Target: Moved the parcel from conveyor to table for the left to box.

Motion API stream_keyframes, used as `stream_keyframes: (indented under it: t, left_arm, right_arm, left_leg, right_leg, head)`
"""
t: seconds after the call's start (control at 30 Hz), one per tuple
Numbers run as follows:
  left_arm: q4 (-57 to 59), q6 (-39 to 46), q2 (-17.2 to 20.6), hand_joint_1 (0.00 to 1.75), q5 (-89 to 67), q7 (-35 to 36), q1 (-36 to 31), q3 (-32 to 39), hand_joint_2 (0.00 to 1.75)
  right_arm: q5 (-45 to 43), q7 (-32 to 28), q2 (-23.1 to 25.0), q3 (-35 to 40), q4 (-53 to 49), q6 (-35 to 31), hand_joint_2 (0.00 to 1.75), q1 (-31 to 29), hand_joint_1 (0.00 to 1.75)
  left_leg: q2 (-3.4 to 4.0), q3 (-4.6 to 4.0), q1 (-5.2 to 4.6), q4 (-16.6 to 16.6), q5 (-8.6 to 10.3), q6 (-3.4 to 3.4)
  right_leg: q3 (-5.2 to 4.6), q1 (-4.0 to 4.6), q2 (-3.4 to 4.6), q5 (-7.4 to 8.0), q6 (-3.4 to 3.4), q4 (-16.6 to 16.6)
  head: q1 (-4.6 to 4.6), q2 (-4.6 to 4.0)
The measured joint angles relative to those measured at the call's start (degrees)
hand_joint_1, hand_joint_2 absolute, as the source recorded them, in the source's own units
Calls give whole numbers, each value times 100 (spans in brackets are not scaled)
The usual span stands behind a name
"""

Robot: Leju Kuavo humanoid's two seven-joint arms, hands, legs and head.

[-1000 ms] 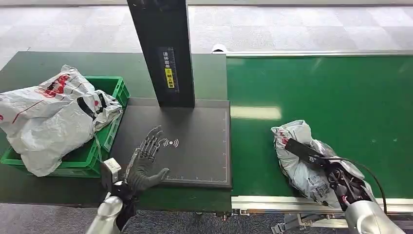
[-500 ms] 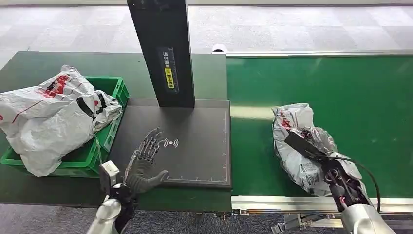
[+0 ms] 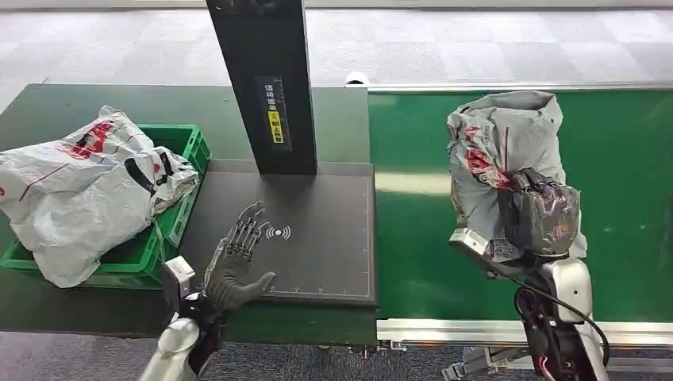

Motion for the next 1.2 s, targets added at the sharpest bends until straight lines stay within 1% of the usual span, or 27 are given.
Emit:
stream_keyframes:
  t: [0.07, 0.23, 0.3, 0.4, 0.53, 0.63, 0.77, 0.83, 0.9, 0.97, 1.03, 1.13, 1.2]
  left_arm:
    - [0, 86, -5, 0, 57, -22, -48, 0, 175]
    - [0, 147, -15, 0, 90, -33, -96, 2, 175]
    - [0, 195, -15, 0, 131, -75, -100, 2, 175]
    - [-68, 744, -33, 0, 136, -333, -80, 18, 175]
    - [-295, 1088, -59, 0, 251, -505, -35, 44, 175]
    - [-525, 1507, -101, 0, 354, -616, 33, 50, 175]
    - [-886, 2121, -112, 0, 650, -638, 112, 46, 175]
    - [-1085, 2416, -96, 0, 684, -638, 186, 44, 175]
    - [-1415, 2760, -118, 0, 442, -645, 311, 55, 175]
    - [-1719, 3116, -164, 0, 304, -649, 382, 88, 175]
    - [-1975, 3289, -208, 0, 278, -649, 447, 146, 175]
    - [-2253, 3403, -251, 0, 243, -649, 549, 194, 175]
    - [-2365, 3441, -276, 0, 232, -649, 590, 227, 175]
  right_arm:
    - [37, -299, 180, -40, -516, -2, 175, 157, 175]
    - [103, -362, 451, -105, -1250, -4, 175, 332, 175]
    - [11, -555, 508, -127, -1423, -4, 175, 380, 175]
    - [31, -887, 635, -138, -1821, -4, 175, 525, 175]
    - [456, -952, 739, 4, -2689, -4, 175, 679, 175]
    - [623, -954, 753, 317, -3235, -4, 175, 759, 175]
    - [463, -952, 726, 667, -3379, -4, 175, 745, 175]
    - [407, -948, 645, 785, -3265, -4, 175, 618, 175]
    - [580, -895, 600, 965, -2799, 2, 175, 419, 175]
    - [836, -547, 516, 1301, -2033, 164, 175, -36, 175]
    - [912, -209, 405, 1804, -1095, 636, 175, -702, 175]
    - [877, -106, 383, 2464, 85, 1317, 175, -1569, 175]
    - [859, -93, 381, 2792, 642, 1397, 175, -1900, 175]
  left_leg:
    - [-2, 0, 1, 0, 0, 0]
    - [1, 0, 0, -1, 0, 0]
    - [0, 0, -1, -1, 0, 0]
    - [-1, -1, -1, 0, 0, 0]
    - [-3, -3, 1, -1, 0, -1]
    - [4, -3, 1, -4, -2, -3]
    - [3, -2, 1, -4, -2, -2]
    - [5, -3, 1, -5, -2, -2]
    - [13, -5, 0, -6, -2, -2]
    - [17, -1, -1, -5, 0, 0]
    - [12, 5, 0, -4, 10, 1]
    - [3, 10, 2, -2, 20, -2]
    - [-16, 5, 5, -2, 21, -3]
  right_leg:
    - [0, 1, -2, -1, 0, 0]
    - [-1, 1, 0, -1, -1, 0]
    - [0, -1, 0, -1, -1, 0]
    - [1, -1, -1, -1, 0, 0]
    - [-2, 1, -1, -1, -1, 0]
    - [-1, 2, 2, -3, -2, 0]
    - [3, 2, 1, -4, -2, 0]
    - [7, 1, 2, -3, -1, 1]
    - [11, 1, 12, -2, -1, 1]
    - [11, 0, 14, 2, -3, 1]
    - [11, 0, 12, 7, -3, 1]
    - [11, 2, 4, 9, -5, 2]
    - [11, 6, -15, 8, -5, 4]
  head:
    - [0, 2]
    - [2, 2]
    - [2, 0]
    - [0, 0]
    - [0, 0]
    - [0, 2]
    - [2, 0]
    - [-2, 2]
    - [4, 0]
    - [0, 2]
    - [2, 0]
    - [0, 2]
    - [2, 0]
